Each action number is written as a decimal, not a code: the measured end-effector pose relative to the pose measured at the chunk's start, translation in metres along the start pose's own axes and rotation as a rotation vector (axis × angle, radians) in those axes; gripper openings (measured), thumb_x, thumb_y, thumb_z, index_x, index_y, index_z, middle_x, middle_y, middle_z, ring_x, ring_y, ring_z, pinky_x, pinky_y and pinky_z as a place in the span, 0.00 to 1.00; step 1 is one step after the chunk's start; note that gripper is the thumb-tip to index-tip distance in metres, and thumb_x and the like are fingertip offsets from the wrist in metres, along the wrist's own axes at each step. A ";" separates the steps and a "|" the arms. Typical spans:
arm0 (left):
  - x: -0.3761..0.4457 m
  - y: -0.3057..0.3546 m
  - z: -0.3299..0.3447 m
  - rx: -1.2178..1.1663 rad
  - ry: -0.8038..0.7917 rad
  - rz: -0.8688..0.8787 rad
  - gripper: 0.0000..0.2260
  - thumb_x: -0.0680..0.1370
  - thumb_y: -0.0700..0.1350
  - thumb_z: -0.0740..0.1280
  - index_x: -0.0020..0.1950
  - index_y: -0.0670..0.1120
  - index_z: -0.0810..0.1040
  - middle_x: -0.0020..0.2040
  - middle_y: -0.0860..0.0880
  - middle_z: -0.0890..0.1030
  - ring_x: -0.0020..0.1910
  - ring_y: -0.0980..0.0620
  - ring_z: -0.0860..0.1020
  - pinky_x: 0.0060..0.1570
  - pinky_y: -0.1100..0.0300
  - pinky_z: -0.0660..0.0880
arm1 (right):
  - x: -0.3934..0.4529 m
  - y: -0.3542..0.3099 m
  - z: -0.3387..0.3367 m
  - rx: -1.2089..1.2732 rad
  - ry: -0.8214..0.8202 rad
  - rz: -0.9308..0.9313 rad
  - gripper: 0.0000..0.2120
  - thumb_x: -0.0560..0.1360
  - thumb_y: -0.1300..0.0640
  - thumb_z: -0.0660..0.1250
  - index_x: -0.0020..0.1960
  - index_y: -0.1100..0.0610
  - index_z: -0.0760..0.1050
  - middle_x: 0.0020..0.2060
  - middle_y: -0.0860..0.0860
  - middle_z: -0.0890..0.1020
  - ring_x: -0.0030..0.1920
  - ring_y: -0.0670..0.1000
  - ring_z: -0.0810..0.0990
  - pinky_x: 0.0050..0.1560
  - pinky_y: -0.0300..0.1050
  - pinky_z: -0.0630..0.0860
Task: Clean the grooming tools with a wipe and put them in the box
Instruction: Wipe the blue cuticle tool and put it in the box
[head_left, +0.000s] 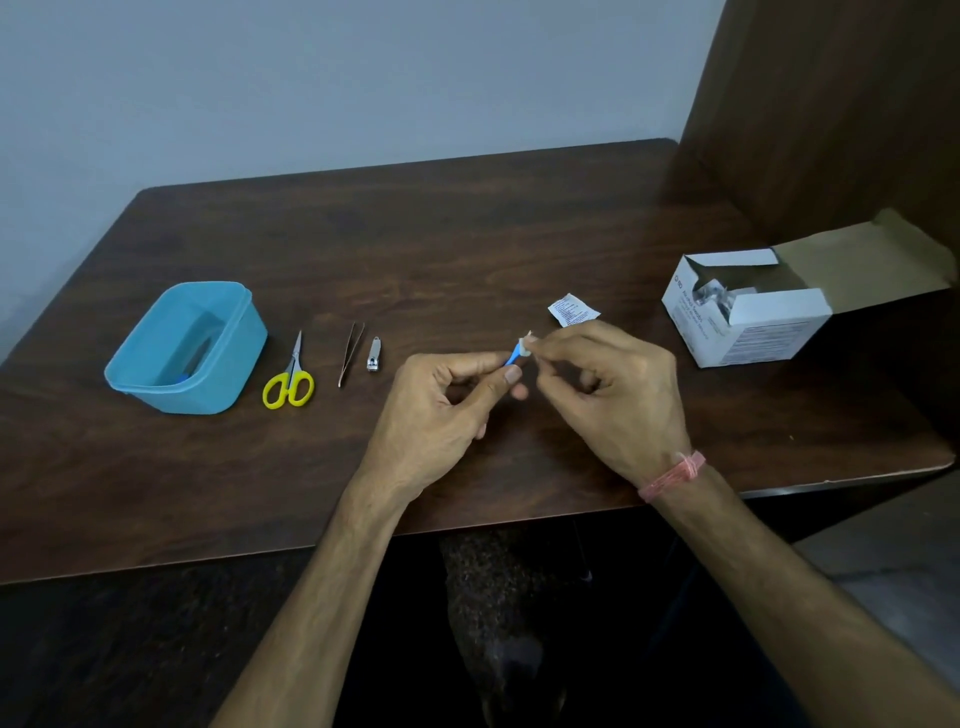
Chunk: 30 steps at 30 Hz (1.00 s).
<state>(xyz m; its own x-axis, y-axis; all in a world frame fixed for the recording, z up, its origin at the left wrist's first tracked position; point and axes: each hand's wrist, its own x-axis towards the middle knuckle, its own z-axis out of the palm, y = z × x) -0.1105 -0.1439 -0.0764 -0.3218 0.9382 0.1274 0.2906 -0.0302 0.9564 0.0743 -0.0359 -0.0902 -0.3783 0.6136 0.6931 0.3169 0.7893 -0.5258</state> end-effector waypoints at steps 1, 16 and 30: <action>0.000 0.000 0.000 -0.001 -0.003 0.000 0.08 0.86 0.45 0.73 0.60 0.54 0.91 0.46 0.51 0.90 0.28 0.55 0.72 0.32 0.64 0.71 | 0.000 0.000 0.000 -0.002 -0.002 -0.004 0.10 0.76 0.64 0.79 0.55 0.54 0.91 0.51 0.44 0.89 0.33 0.34 0.74 0.39 0.31 0.71; -0.002 0.004 0.004 0.069 0.048 0.002 0.09 0.87 0.50 0.72 0.54 0.52 0.92 0.43 0.52 0.90 0.37 0.44 0.83 0.41 0.48 0.78 | -0.002 0.004 0.004 -0.016 0.009 -0.028 0.09 0.77 0.62 0.79 0.54 0.51 0.91 0.49 0.43 0.89 0.36 0.29 0.73 0.39 0.34 0.73; 0.003 -0.004 0.007 0.073 0.071 -0.001 0.10 0.87 0.51 0.70 0.54 0.55 0.91 0.42 0.48 0.89 0.44 0.38 0.86 0.49 0.51 0.76 | -0.001 0.003 0.007 -0.054 -0.018 -0.025 0.09 0.77 0.60 0.78 0.54 0.50 0.91 0.49 0.42 0.89 0.34 0.33 0.71 0.36 0.37 0.76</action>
<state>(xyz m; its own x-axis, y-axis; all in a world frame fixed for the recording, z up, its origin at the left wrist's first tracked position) -0.1065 -0.1384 -0.0814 -0.3845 0.9113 0.1473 0.3545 -0.0016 0.9351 0.0698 -0.0337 -0.0960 -0.4022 0.5941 0.6966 0.3532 0.8027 -0.4807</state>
